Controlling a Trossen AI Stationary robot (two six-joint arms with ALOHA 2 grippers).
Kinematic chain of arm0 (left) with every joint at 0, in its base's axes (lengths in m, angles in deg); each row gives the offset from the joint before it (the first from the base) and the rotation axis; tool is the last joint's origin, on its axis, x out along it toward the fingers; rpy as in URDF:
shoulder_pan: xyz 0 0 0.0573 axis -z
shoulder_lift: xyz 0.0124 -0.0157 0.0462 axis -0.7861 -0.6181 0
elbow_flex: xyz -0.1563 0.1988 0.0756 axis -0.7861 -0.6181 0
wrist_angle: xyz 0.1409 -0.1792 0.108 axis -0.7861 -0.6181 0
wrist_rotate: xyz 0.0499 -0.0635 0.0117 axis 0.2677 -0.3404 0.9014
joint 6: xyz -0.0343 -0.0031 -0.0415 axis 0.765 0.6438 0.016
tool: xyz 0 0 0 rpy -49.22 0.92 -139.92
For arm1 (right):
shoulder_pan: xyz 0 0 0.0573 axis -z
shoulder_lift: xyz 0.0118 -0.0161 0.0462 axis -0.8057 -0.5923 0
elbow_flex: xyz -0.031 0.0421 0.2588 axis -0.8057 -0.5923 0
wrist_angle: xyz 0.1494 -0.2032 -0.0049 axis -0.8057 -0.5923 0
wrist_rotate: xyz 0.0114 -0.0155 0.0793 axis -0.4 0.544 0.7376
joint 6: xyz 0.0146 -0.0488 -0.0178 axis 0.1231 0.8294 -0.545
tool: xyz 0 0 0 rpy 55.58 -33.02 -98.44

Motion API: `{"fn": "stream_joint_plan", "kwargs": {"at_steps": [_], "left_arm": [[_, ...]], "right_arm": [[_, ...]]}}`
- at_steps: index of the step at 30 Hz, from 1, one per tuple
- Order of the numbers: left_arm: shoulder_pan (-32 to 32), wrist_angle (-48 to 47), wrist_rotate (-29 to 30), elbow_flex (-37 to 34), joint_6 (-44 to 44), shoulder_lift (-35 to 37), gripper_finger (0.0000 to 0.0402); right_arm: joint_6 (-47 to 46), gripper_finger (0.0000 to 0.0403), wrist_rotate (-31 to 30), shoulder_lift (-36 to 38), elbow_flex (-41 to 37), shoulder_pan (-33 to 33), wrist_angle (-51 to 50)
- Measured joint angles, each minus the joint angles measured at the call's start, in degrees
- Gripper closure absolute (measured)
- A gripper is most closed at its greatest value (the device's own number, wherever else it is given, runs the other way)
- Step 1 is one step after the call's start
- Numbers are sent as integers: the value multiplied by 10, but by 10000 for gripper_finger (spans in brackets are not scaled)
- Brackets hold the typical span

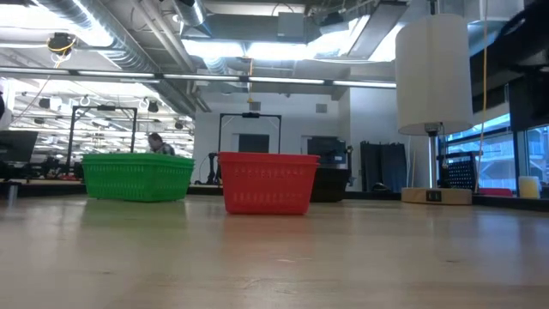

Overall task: Stack baskets by color
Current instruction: Stack the right red bin on the red bins

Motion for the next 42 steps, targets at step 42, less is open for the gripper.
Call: {"fn": "stream_joint_plan", "kwargs": {"at_steps": [42], "left_arm": [[0, -2, 30, 0, 16, 0, 344]], "right_arm": [[980, 403, 142, -412, 717, 551, -107]]}}
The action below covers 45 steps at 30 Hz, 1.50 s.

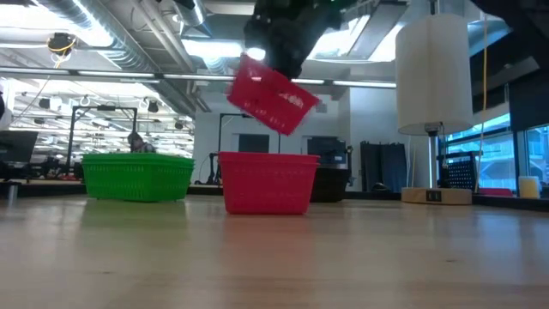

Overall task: Stack baskets by color
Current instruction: Stack the right red bin on the red bins

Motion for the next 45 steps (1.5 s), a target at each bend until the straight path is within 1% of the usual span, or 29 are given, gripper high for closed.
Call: {"fn": "stream_joint_plan", "kwargs": {"at_steps": [8, 15, 22, 24, 32, 37, 43, 45], "left_arm": [[0, 0, 1, 0, 2, 0, 344], [0, 0, 1, 0, 2, 0, 344], [0, 0, 1, 0, 3, 0, 344], [0, 0, 1, 0, 7, 0, 344], [0, -2, 1, 0, 17, 0, 343], [0, -2, 1, 0, 17, 0, 344], [0, -3, 1, 0, 17, 0, 344], [0, -3, 1, 0, 17, 0, 344]], "right_arm": [[9, 403, 0, -46, 7, 0, -7], [5, 399, 8, -62, 7, 0, -11], [-11, 358, 11, -62, 7, -4, -10], [-28, 341, 11, -62, 7, -6, -10], [-25, 273, 11, -62, 7, -21, -12], [-28, 266, 7, -62, 16, -21, -18], [-28, 265, 6, -61, 76, -21, -53], [-38, 265, -4, -59, 88, -21, -50]]}}
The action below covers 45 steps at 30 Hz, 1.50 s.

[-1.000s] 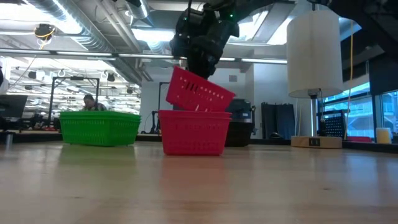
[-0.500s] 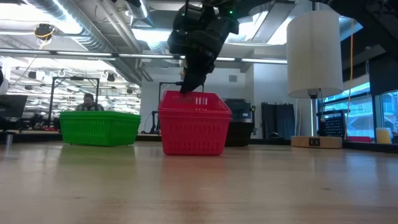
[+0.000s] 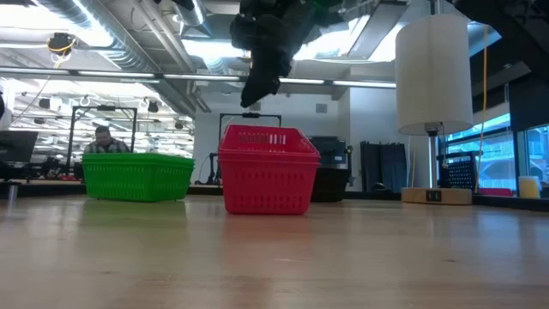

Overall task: Stack baskets by color
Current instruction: Stack the right red bin on the red bins

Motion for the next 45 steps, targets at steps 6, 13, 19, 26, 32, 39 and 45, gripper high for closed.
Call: {"fn": "stream_joint_plan", "kwargs": {"at_steps": [6, 13, 19, 26, 32, 39, 45], "left_arm": [[0, 0, 0, 0, 1, 0, 344], [0, 0, 0, 0, 9, 0, 344], [0, 0, 1, 0, 11, 0, 344], [0, 0, 1, 0, 11, 0, 344], [0, 0, 2, 0, 16, 0, 344], [0, 0, 2, 0, 15, 0, 344], [0, -1, 2, 0, 15, 0, 344]], "right_arm": [[-21, 295, -37, -6, -28, 0, 8], [-20, 392, -37, -8, -87, 0, 48], [-20, 400, -85, -8, -106, 0, 50], [-27, 401, -148, -3, -31, -9, 22], [-96, 402, -166, -4, -19, -42, 0], [-97, 402, -166, -3, -53, -60, 14], [-96, 403, -170, -5, -94, -51, 28]]}}
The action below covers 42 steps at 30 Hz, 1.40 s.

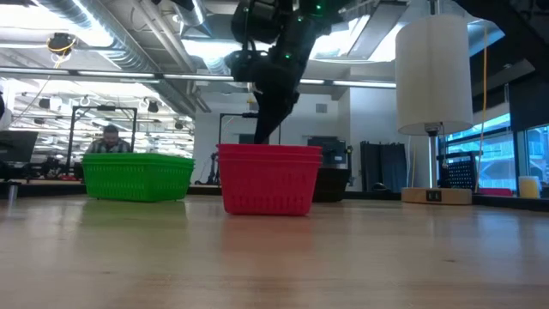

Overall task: Stack baskets by color
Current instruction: Stack the right red bin on the red bins, then adjust the green bins

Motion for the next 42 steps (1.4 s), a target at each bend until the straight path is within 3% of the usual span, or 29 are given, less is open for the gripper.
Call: {"fn": "stream_joint_plan", "kwargs": {"at_steps": [4, 7, 12, 17, 24, 28, 32, 37, 42], "left_arm": [[0, 0, 1, 0, 0, 0, 344], [0, -8, 33, 0, 20, 0, 344], [-7, -69, 114, 0, 151, -8, 344], [-45, -100, 128, -1, 237, -37, 344], [-124, -177, 69, -1, 305, -106, 371], [-155, -181, 28, 0, 329, -143, 398], [-193, -188, -23, 0, 418, -189, 400], [-238, -211, -96, 0, 417, -255, 401], [-255, -198, -97, 0, 383, -317, 401]], "right_arm": [[6, 403, -33, 3, 10, 1, -7], [5, 403, -42, 17, 38, 1, -20], [3, 403, -42, 30, 89, 1, -71], [7, 403, -44, 63, 135, 5, -104], [4, 403, -132, 102, 210, 7, -170], [4, 403, -154, 110, 257, 7, -209], [14, 403, -174, 133, 260, 7, -222], [3, 403, -208, 158, 259, 7, -244], [1, 403, -218, 183, 259, 7, -248]]}}
